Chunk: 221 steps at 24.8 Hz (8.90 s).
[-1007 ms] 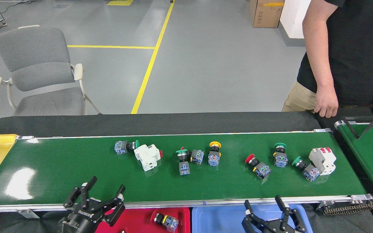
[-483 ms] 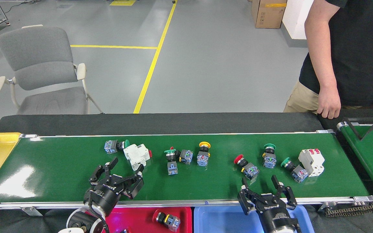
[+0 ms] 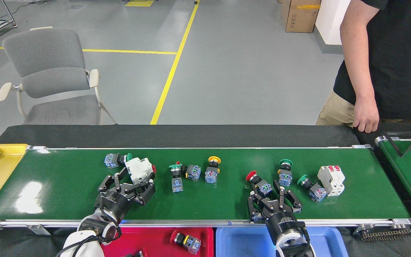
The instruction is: Pick switch part from conveyor to tray
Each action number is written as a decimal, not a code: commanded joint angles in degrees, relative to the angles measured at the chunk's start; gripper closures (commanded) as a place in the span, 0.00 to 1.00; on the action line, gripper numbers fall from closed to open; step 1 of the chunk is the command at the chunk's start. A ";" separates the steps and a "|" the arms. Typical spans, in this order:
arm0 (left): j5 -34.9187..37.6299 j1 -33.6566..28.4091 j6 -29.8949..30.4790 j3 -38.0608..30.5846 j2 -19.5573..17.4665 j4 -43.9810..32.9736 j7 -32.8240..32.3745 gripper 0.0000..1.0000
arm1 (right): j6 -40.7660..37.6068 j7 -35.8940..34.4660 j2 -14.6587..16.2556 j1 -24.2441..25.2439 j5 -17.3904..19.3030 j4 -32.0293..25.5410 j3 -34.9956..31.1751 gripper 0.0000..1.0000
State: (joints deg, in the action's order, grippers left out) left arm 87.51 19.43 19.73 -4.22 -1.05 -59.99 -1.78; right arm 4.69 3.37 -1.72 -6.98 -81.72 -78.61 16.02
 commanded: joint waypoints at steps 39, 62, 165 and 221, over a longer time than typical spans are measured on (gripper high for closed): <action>-8.06 -24.27 12.96 24.16 -4.66 -39.67 -0.24 0.85 | -16.30 -4.86 -0.30 22.80 4.56 -22.56 -31.57 0.01; -10.17 -22.16 0.39 -12.75 -6.07 -29.13 -3.93 0.00 | -15.24 4.01 -0.30 7.07 0.43 -11.92 -9.34 0.01; 2.22 0.16 9.01 -14.24 -18.37 13.41 12.59 0.43 | -18.14 4.36 9.63 13.57 13.52 -18.86 -26.47 0.01; -5.69 -28.05 1.80 -24.44 -11.95 -18.67 5.38 0.01 | -17.88 -0.82 7.88 24.82 8.86 -22.82 -26.83 0.02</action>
State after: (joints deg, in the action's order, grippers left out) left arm 81.85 -9.33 23.19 -28.40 -11.82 -79.37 3.68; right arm -12.60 3.07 6.01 17.91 -72.85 -100.71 -10.45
